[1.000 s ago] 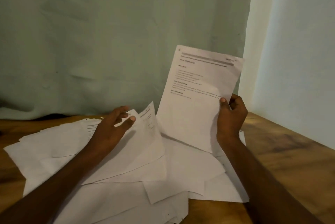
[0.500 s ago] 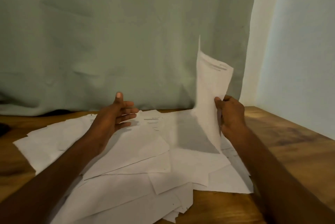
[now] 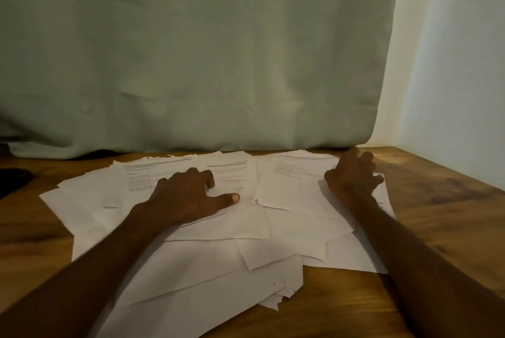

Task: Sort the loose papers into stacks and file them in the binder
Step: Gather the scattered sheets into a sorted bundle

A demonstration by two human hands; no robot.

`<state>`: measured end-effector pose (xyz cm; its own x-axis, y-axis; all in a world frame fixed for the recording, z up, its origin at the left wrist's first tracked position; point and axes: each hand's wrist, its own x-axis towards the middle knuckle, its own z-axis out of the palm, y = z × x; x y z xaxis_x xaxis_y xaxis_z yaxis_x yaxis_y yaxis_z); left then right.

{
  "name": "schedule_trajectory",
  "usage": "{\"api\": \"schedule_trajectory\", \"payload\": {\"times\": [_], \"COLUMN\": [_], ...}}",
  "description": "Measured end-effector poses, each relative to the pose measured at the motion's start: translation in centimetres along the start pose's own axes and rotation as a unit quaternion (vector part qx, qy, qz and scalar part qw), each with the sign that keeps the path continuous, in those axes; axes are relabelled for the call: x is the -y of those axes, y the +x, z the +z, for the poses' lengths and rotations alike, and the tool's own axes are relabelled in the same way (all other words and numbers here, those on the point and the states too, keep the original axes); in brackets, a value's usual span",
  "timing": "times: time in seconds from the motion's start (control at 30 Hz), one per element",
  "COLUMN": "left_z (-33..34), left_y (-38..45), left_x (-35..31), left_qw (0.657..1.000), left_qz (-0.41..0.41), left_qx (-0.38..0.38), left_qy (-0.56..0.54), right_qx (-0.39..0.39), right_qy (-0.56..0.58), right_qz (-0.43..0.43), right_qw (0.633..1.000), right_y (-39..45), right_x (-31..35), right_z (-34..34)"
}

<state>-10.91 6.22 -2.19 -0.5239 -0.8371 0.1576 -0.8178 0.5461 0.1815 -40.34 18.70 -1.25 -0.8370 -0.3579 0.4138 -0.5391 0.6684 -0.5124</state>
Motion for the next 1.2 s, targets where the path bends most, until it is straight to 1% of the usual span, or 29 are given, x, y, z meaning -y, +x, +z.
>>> {"api": "schedule_trajectory", "payload": {"times": [0.03,0.07,0.1,0.13,0.2,0.23,0.3,0.33,0.37,0.4,0.5,0.57,0.63,0.7,0.83,0.9,1.0,1.13,1.2], "left_z": [0.0,0.0,0.1,0.3,0.4,0.3,0.0,-0.2,-0.4,-0.6,-0.9,-0.8,-0.4,-0.1,0.3,0.4,-0.2,-0.4,-0.2], "left_y": [0.0,0.0,0.0,0.0,0.0,-0.1,-0.2,-0.3,-0.4,-0.5,-0.4,-0.2,0.0,0.0,0.0,-0.1,-0.3,-0.3,0.2], "left_x": [0.1,0.1,0.1,0.1,0.1,0.1,0.1,0.0,-0.1,-0.2,-0.3,0.1,0.7,1.2,1.6,1.6,1.6,1.7,1.7], "left_qw": [1.0,1.0,1.0,1.0,1.0,1.0,0.999,0.999,0.999,0.999,0.995,0.994,0.993,0.991,0.987,0.986,0.983,0.986,0.991], "left_qz": [-0.004,-0.002,0.003,0.007,0.011,0.017,0.029,0.028,0.023,0.016,0.001,-0.011,-0.028,-0.045,-0.099,-0.112,-0.119,-0.128,-0.108], "left_qx": [-0.008,-0.011,-0.007,-0.001,0.016,0.023,0.024,0.016,0.001,-0.021,-0.095,-0.111,-0.111,-0.111,-0.069,-0.066,-0.066,-0.042,-0.057], "left_qy": [0.009,0.011,0.009,0.005,-0.004,0.005,0.033,0.038,0.037,0.034,0.036,0.022,0.029,0.063,0.104,0.109,0.123,0.092,0.062], "right_qx": [-0.023,-0.051,-0.066,-0.051,0.042,0.099,0.207,0.233,0.242,0.243,0.204,0.199,0.199,0.194,0.205,0.212,0.184,0.17,0.165], "right_qy": [-0.021,-0.013,0.019,0.075,0.19,0.215,0.193,0.165,0.143,0.131,0.099,0.08,0.068,0.046,0.02,0.025,0.046,0.051,0.078], "right_qz": [-0.029,-0.078,-0.137,-0.19,-0.262,-0.293,-0.383,-0.422,-0.439,-0.433,-0.372,-0.348,-0.329,-0.313,-0.333,-0.335,-0.309,-0.315,-0.318], "right_qw": [0.999,0.996,0.988,0.978,0.945,0.926,0.879,0.86,0.853,0.858,0.9,0.913,0.921,0.929,0.92,0.918,0.932,0.932,0.93], "right_y": [-0.1,-0.3,-0.6,-1.1,-2.9,-3.8,-5.3,-5.6,-5.7,-5.5,-4.5,-4.2,-4.1,-4.3,-5.0,-5.2,-5.1,-5.4,-6.1], "right_x": [0.4,0.8,1.4,2.1,3.6,4.1,4.9,5.1,5.1,5.1,4.9,4.7,4.4,4.4,4.6,4.7,4.5,4.6,5.1], "right_z": [0.0,0.1,0.2,0.6,1.3,1.9,2.8,3.3,3.7,3.8,3.7,3.7,3.5,3.3,3.4,3.4,2.9,2.6,2.2]}}
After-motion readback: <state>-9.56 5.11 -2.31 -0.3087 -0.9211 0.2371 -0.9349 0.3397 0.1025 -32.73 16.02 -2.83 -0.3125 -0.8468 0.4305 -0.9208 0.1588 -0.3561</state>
